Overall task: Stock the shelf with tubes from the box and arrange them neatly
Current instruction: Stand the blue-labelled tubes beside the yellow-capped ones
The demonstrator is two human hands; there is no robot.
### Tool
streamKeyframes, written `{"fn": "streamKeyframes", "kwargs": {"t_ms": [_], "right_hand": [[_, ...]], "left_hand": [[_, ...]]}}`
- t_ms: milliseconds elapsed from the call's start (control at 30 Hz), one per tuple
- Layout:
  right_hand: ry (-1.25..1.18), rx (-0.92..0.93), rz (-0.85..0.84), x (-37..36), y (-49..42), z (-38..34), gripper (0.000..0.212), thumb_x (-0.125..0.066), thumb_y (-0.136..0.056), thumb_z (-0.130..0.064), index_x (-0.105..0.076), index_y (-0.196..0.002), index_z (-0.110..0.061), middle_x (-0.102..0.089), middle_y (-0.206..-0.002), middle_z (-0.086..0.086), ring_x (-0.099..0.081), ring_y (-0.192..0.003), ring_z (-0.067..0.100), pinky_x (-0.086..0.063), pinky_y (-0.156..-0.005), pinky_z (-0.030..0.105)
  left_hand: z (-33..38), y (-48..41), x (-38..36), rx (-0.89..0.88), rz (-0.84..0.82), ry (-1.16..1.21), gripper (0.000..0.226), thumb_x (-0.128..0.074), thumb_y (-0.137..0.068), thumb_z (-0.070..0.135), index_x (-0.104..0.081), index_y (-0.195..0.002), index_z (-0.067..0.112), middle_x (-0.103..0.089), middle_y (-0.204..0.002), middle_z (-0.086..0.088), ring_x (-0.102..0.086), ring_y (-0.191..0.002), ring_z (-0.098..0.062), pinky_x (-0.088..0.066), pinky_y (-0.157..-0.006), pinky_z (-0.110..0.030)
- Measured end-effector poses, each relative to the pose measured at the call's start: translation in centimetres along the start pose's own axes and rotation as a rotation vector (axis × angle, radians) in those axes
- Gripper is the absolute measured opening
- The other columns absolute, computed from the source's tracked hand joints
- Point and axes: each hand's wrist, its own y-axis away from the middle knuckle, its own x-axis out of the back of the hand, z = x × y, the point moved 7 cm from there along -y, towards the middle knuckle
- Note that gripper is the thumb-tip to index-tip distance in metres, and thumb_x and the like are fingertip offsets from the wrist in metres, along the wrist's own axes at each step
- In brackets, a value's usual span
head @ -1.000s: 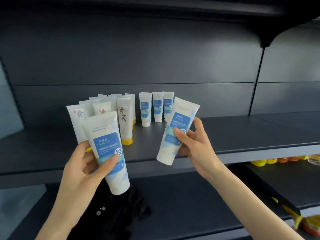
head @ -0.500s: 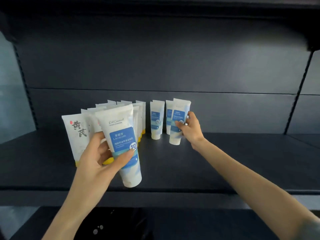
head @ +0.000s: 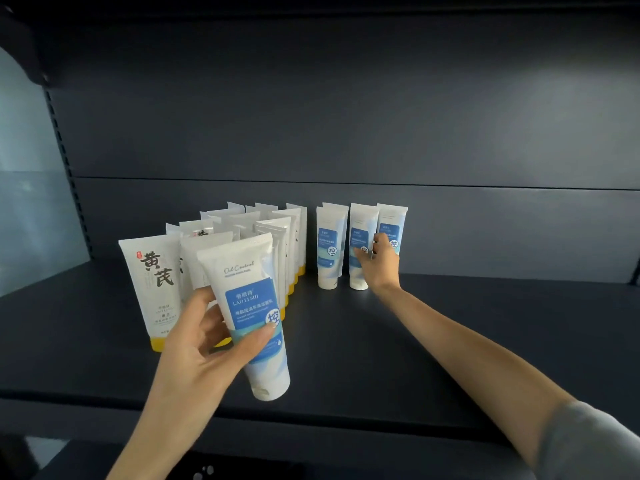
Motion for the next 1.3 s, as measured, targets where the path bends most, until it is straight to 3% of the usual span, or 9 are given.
{"fn": "streamKeyframes", "kwargs": {"t_ms": [167, 333, 467, 600, 700, 833, 967, 1133, 1300], "right_hand": [[0.044, -0.007, 0.011, -0.3, -0.1, 0.2, 0.020, -0.059, -0.092, -0.012, -0.046, -0.107, -0.010, -0.060, -0.110, 0.001, -0.056, -0.093, 0.014, -0.052, -0.085, 0.037], [0.067, -0.078, 0.029, -0.3, 0.1, 0.3, 0.023, -0.061, -0.091, -0.016, -0.045, -0.104, -0.009, -0.059, -0.105, 0.005, -0.060, -0.101, 0.024, -0.052, -0.088, 0.044], [0.058, -0.100, 0.032, 0.5, 0.4, -0.3, 0.039, -0.069, -0.086, -0.017, -0.044, -0.114, -0.005, -0.055, -0.113, 0.009, -0.056, -0.100, 0.024, -0.044, -0.078, 0.029], [0.057, -0.017, 0.066, 2.4, 1.5, -2.3, 0.046, -0.064, -0.086, -0.006, -0.040, -0.124, -0.004, -0.045, -0.127, 0.010, -0.045, -0.119, 0.024, -0.038, -0.094, 0.027], [-0.005, 0.047, 0.073, 4.0, 3.4, -4.9, 0.036, -0.057, -0.089, -0.004, -0.042, -0.122, -0.011, -0.047, -0.127, 0.005, -0.046, -0.112, 0.014, -0.037, -0.092, 0.023], [-0.222, 0.164, -0.090, 5.4, 8.4, -8.8, 0.013, -0.051, -0.097, -0.017, -0.054, -0.109, -0.021, -0.059, -0.116, -0.004, -0.056, -0.102, 0.008, -0.050, -0.084, 0.025], [-0.309, 0.254, -0.256, 6.7, 14.7, -11.0, 0.021, -0.054, -0.094, -0.035, -0.056, -0.114, -0.029, -0.062, -0.118, -0.006, -0.059, -0.113, 0.013, -0.053, -0.090, 0.030], [-0.281, 0.247, -0.431, 6.4, 19.5, -10.6, 0.044, -0.066, -0.088, -0.024, -0.046, -0.127, -0.026, -0.060, -0.122, -0.008, -0.057, -0.118, 0.013, -0.050, -0.090, 0.025], [-0.311, 0.204, -0.363, 6.9, 19.8, -10.0, 0.040, -0.067, -0.084, -0.018, -0.050, -0.121, -0.020, -0.064, -0.118, -0.007, -0.061, -0.112, 0.015, -0.053, -0.087, 0.026]], "left_hand": [[0.0, -0.7, -0.3, 0.020, -0.032, 0.025, 0.047, -0.072, -0.061, 0.016, -0.057, -0.106, 0.022, -0.072, -0.099, 0.007, -0.069, -0.091, -0.007, -0.053, -0.061, -0.013], [-0.5, -0.5, -0.1, 0.040, -0.070, 0.030, 0.046, -0.072, -0.060, 0.017, -0.058, -0.103, 0.023, -0.072, -0.098, 0.012, -0.069, -0.090, -0.005, -0.052, -0.060, -0.012], [-0.4, -0.5, 0.6, 0.016, -0.097, 0.032, 0.044, -0.073, -0.063, 0.016, -0.059, -0.104, 0.022, -0.071, -0.100, 0.011, -0.068, -0.093, -0.005, -0.053, -0.062, -0.012], [0.2, -1.2, 0.6, -0.022, -0.109, 0.051, 0.040, -0.074, -0.061, 0.026, -0.060, -0.099, 0.032, -0.071, -0.101, 0.011, -0.068, -0.095, -0.006, -0.053, -0.064, -0.012], [0.6, -1.8, -0.5, -0.038, -0.130, 0.067, 0.041, -0.073, -0.061, 0.031, -0.059, -0.099, 0.032, -0.070, -0.101, 0.014, -0.067, -0.096, -0.004, -0.052, -0.066, -0.012], [1.0, -2.7, -2.4, -0.050, -0.185, 0.077, 0.042, -0.073, -0.063, 0.032, -0.057, -0.102, 0.029, -0.070, -0.101, 0.014, -0.067, -0.096, -0.004, -0.053, -0.068, -0.013], [1.5, -3.2, -4.4, -0.056, -0.213, 0.089, 0.045, -0.073, -0.060, 0.039, -0.056, -0.101, 0.031, -0.070, -0.099, 0.017, -0.066, -0.094, -0.002, -0.052, -0.068, -0.012], [1.8, -3.0, -6.7, -0.064, -0.263, 0.109, 0.040, -0.073, -0.063, 0.029, -0.055, -0.099, 0.032, -0.069, -0.093, 0.025, -0.066, -0.090, 0.004, -0.050, -0.063, -0.008], [1.2, -2.5, -8.6, -0.030, -0.319, 0.106, 0.048, -0.074, -0.062, 0.031, -0.053, -0.105, 0.030, -0.069, -0.096, 0.019, -0.066, -0.095, 0.001, -0.052, -0.065, -0.012]]}}
